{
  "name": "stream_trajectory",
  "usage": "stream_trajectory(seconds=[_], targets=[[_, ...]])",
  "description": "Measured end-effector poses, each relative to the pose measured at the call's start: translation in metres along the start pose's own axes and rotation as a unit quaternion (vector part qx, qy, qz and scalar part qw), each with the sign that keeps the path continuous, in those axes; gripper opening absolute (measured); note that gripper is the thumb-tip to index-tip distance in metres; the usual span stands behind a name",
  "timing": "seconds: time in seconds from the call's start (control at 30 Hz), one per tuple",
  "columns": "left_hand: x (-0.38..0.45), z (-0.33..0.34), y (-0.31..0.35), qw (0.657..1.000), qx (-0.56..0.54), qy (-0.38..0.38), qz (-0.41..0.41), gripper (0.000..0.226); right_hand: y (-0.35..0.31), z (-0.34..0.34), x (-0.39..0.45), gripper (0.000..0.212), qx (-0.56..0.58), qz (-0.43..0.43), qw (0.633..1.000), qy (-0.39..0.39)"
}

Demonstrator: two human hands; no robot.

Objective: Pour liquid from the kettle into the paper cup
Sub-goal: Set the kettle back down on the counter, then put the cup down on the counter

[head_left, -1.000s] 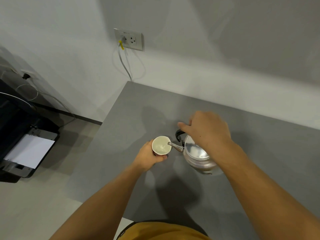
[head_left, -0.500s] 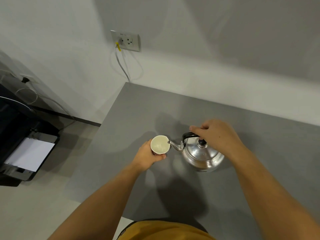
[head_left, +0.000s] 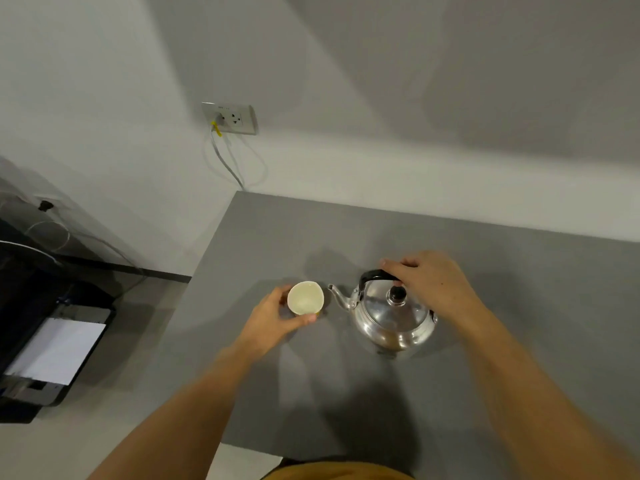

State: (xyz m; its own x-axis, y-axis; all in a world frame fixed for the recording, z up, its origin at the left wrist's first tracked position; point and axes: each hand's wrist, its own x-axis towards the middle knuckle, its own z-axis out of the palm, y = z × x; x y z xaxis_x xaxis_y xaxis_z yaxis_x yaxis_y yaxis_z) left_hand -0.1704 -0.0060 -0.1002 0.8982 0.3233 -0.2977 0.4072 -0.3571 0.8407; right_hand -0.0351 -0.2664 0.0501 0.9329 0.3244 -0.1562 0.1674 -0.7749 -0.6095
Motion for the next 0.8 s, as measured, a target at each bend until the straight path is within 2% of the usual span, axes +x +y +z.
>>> stream_trajectory(seconds=[0.1, 0.23, 0.57, 0.8], targets=[[-0.001, -0.007, 0.009, 1.000, 0.016, 0.023, 0.007, 0.037, 0.010, -0.008, -0.001, 0.053, 0.026, 0.009, 0.999, 0.015], [0.014, -0.015, 0.021, 0.997, 0.047, 0.054, 0.009, 0.045, 0.020, -0.020, 0.007, 0.055, 0.069, 0.038, 0.996, 0.037], [0.091, -0.012, 0.088, 0.990, 0.098, 0.097, 0.039, 0.035, 0.021, -0.037, 0.083, 0.059, 0.135, 0.052, 0.985, 0.092], [0.127, 0.001, 0.108, 0.989, 0.100, 0.106, 0.033, 0.037, 0.015, -0.033, 0.161, 0.044, 0.111, 0.052, 0.989, 0.089]])
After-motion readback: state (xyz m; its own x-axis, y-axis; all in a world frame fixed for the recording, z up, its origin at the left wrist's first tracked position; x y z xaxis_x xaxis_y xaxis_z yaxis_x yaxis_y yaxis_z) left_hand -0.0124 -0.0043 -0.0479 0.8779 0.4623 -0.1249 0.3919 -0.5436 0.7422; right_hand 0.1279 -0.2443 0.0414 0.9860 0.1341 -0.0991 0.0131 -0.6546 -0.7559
